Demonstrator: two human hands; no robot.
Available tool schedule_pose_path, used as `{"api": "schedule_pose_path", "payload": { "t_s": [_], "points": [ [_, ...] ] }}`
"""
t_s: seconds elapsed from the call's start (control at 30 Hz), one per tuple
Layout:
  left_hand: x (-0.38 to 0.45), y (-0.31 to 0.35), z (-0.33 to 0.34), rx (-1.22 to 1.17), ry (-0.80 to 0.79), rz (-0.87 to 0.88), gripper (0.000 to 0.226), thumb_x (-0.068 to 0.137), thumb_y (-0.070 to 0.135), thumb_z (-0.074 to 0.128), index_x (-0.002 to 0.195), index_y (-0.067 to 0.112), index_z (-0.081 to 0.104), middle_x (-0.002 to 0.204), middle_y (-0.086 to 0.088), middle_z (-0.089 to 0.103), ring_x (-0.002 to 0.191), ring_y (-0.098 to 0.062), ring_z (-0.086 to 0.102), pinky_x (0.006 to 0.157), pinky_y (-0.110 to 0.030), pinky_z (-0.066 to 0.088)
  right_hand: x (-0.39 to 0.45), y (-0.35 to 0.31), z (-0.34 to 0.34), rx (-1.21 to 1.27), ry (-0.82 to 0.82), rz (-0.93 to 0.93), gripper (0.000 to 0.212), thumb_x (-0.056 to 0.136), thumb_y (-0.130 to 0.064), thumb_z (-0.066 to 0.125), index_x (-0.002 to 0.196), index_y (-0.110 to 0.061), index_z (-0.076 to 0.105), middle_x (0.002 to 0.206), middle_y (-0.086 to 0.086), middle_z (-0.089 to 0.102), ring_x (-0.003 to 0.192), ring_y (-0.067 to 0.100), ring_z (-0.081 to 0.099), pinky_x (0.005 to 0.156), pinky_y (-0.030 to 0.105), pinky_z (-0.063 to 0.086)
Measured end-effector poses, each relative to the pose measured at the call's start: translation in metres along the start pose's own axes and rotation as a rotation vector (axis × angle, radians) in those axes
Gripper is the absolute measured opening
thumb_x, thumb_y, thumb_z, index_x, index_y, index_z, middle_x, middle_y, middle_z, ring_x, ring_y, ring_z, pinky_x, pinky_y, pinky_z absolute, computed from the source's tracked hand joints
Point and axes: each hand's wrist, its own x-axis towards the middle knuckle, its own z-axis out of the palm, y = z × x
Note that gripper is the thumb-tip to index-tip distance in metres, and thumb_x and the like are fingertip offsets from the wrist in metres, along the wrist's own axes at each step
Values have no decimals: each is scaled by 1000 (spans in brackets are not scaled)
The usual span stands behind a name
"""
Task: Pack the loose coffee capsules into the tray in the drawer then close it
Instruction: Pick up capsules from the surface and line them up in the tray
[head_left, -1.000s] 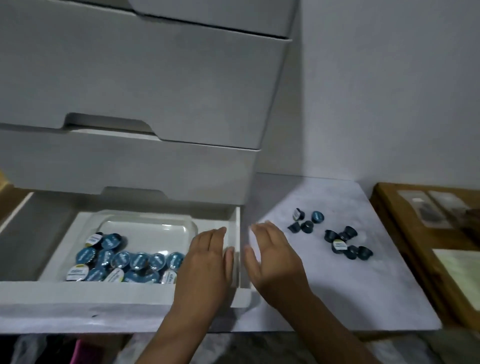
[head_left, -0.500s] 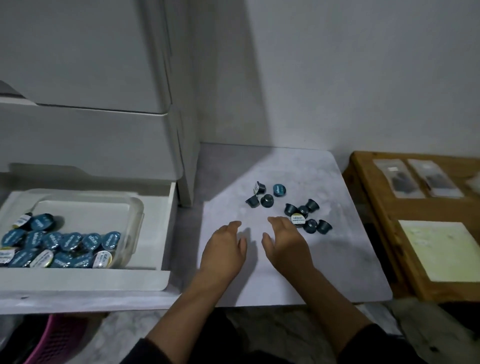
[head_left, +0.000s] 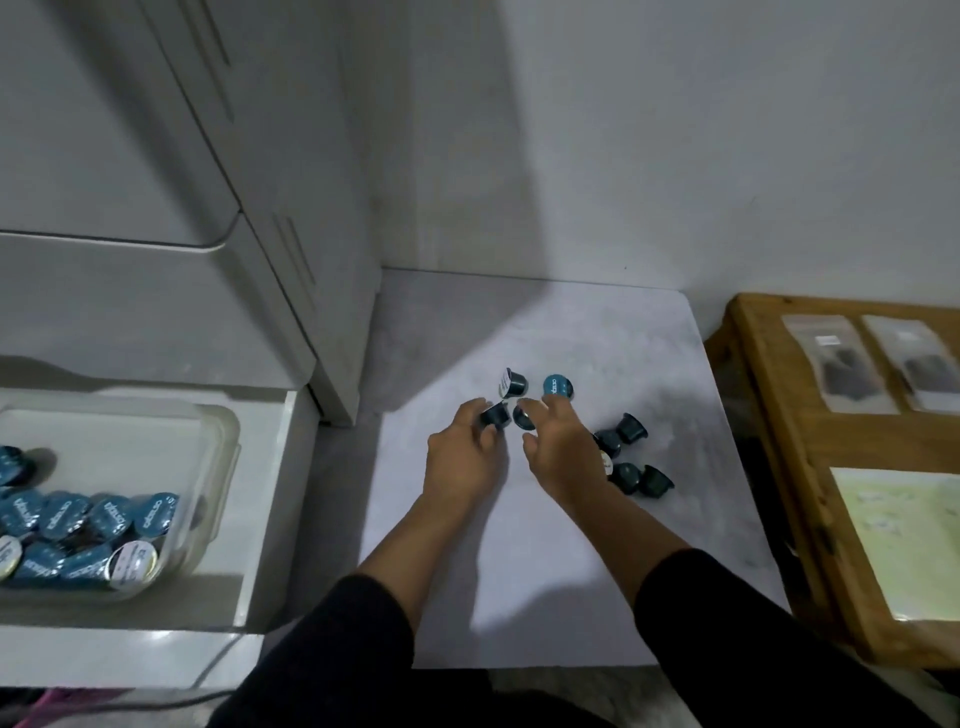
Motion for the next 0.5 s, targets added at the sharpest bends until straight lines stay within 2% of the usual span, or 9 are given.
{"api": "schedule_pose_path", "payload": {
  "t_s": [0.13, 0.2, 0.37, 0.5],
  "points": [
    [16, 6, 6, -35, 31, -6, 23, 92, 22, 47, 109, 21, 64, 104, 0, 70, 91, -11, 57, 73, -7, 30, 15, 7, 3, 47, -53, 54, 33, 81, -2, 56, 113, -9, 60, 110, 17, 54, 90, 34, 57, 69, 38, 51],
    [23, 6, 7, -41, 21, -29, 21, 92, 24, 48, 102, 20, 67, 102, 3, 71, 95, -12, 60, 75, -9, 31, 20, 9, 4, 77, -77, 64, 29, 83, -5, 55, 110, -11, 61, 106, 16, 54, 88, 32, 56, 69, 35, 47],
    [32, 6, 9, -162, 57, -143, 15, 88, 27, 56, 91, 23, 71, 82, 10, 64, 77, -3, 55, 61, -2, 38, 25, 12, 4, 140, -109, 92, 25, 82, -2, 58, 105, -8, 63, 99, 19, 59, 89, 34, 55, 72, 25, 35],
    [33, 2, 9, -241, 128, -208, 9, 84, 23, 63, 88, 23, 71, 82, 11, 66, 74, 1, 57, 65, -5, 39, 27, 14, 3, 187, -140, 107, 24, 84, -4, 56, 104, -11, 65, 96, 17, 66, 89, 31, 58, 69, 19, 32]
  ]
}}
